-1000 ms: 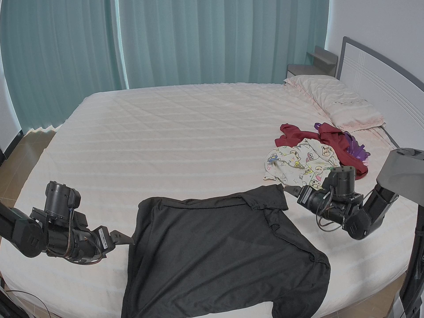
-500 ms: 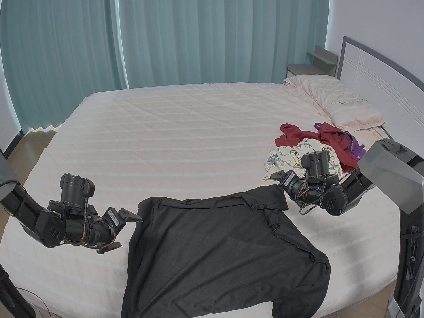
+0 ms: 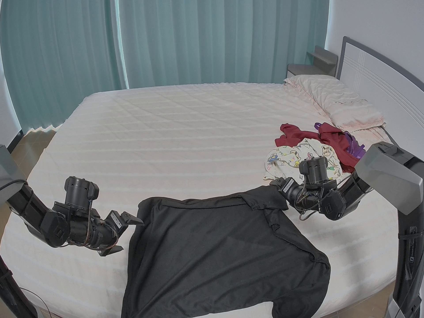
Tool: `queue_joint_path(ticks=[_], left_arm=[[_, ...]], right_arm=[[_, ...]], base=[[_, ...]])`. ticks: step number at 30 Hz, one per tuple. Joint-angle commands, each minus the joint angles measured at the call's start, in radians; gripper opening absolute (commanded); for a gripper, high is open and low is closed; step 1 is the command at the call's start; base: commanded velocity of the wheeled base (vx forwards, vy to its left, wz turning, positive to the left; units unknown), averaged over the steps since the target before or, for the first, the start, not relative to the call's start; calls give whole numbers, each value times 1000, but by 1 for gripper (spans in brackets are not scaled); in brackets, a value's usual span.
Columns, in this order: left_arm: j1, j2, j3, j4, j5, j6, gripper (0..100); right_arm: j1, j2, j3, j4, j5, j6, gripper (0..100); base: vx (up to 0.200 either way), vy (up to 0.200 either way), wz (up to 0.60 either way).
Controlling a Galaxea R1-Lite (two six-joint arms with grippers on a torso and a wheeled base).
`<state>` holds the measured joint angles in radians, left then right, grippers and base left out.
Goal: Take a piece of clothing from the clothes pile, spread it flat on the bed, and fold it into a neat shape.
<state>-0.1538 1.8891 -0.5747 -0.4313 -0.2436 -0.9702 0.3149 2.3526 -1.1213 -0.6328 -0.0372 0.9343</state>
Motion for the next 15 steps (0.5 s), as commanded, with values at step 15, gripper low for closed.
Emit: queue_joint_path(ticks=[15], left_arm=[[0,15,26,-3,0,1,100]], right_arm=[[10,-22,24,-1,-3,0,100]], base=[[0,40,0]])
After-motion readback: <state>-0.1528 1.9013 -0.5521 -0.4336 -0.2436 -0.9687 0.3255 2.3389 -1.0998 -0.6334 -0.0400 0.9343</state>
